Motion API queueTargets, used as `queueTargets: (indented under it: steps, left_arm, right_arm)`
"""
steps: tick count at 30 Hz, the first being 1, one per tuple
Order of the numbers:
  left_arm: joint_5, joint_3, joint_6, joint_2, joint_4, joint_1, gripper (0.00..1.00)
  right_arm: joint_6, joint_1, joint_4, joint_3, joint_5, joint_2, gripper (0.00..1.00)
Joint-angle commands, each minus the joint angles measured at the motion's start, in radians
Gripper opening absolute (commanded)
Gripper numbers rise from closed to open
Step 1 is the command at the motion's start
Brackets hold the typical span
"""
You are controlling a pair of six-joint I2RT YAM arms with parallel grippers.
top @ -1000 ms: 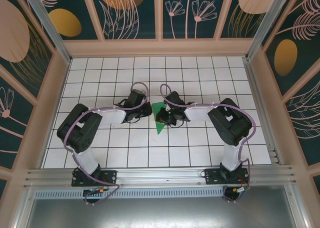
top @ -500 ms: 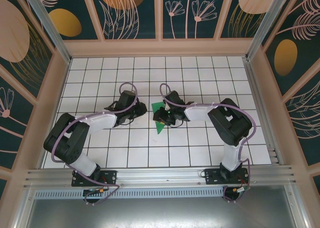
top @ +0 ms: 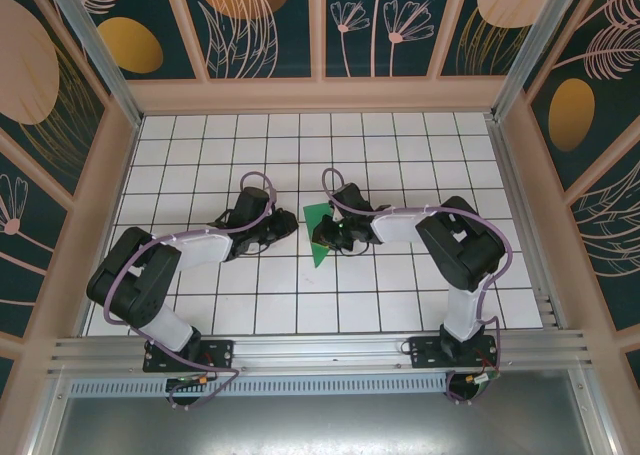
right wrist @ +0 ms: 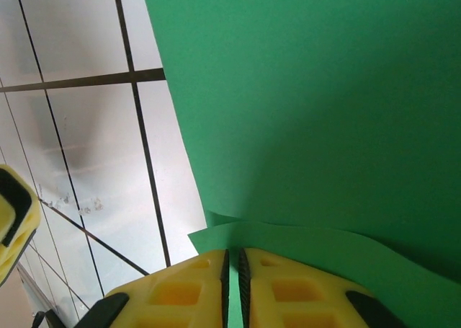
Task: Fold a paper plane with a square sheet of paper (pick it up from the middle)
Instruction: Third fold the triangle at the center of the table.
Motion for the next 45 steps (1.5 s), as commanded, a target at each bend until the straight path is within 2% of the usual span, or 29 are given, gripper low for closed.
queueTargets:
  steps: [1,5,12,15,33,45]
  left_arm:
    - [0.037,-0.012,-0.018,0.007,0.053,-0.003,0.18]
    - [0.054,-0.017,-0.017,0.011,0.07,-0.015,0.15]
    - [0.091,-0.008,-0.018,0.043,0.101,-0.046,0.04]
    - [0.097,0.004,-0.016,0.068,0.101,-0.061,0.0]
    - [0.108,0.057,-0.009,0.173,0.093,-0.083,0.0]
    - [0.038,0.079,0.03,0.218,-0.018,-0.09,0.0]
  right_arm:
    - [-0.009,-0.01,-0.036,-0.032,0.05,-0.005,0.15]
    - [-0.009,-0.01,-0.04,-0.031,0.053,-0.003,0.13]
    - [-0.016,-0.011,-0.064,-0.027,0.059,0.009,0.0]
    - [-0.017,-0.01,-0.068,-0.026,0.058,0.011,0.0]
    - [-0.017,-0.01,-0.07,-0.023,0.058,0.015,0.0]
    - [-0.008,-0.009,-0.049,-0.032,0.048,-0.006,0.0]
